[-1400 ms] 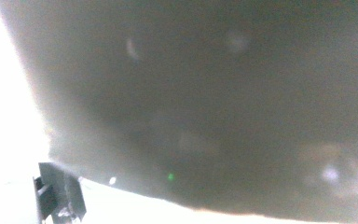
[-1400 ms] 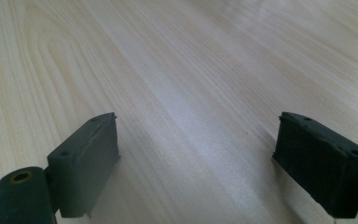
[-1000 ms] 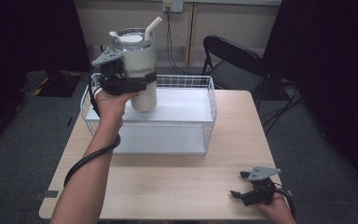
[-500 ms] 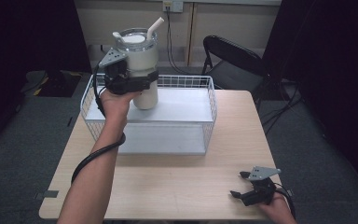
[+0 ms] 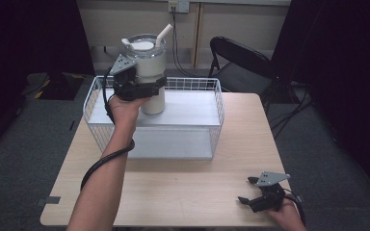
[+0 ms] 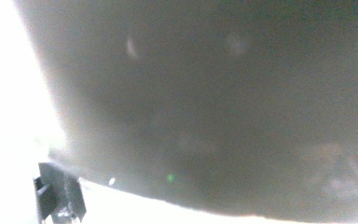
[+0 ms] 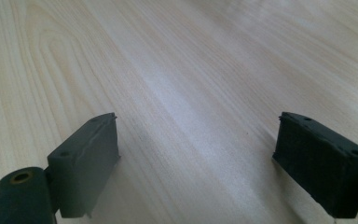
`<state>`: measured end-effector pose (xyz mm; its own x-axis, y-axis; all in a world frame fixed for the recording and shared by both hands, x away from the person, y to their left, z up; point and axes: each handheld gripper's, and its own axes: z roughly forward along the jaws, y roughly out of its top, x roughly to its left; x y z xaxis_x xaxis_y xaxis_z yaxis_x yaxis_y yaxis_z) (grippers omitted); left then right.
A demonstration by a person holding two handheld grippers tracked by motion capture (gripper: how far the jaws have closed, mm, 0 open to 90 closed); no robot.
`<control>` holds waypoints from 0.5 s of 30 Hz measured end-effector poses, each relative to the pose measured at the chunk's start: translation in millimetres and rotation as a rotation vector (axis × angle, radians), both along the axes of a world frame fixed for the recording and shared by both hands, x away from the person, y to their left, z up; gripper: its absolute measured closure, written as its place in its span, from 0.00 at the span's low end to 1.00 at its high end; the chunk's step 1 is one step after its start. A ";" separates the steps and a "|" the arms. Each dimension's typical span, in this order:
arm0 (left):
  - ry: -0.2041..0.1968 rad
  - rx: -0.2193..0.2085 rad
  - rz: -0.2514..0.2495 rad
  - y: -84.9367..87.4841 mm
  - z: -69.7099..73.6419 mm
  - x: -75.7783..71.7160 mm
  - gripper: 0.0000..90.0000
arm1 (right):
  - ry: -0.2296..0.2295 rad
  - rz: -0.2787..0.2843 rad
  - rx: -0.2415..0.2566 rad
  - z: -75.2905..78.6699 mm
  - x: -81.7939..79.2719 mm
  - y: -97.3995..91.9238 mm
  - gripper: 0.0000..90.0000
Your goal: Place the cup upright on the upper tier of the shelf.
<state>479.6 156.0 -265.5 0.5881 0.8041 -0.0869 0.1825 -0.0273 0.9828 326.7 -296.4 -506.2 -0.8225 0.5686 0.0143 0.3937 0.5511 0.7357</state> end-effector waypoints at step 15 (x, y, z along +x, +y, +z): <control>-0.020 0.010 -0.014 -1.9 -9.4 1.1 0.10 | 0.000 0.003 0.000 0.0 0.1 -0.2 0.14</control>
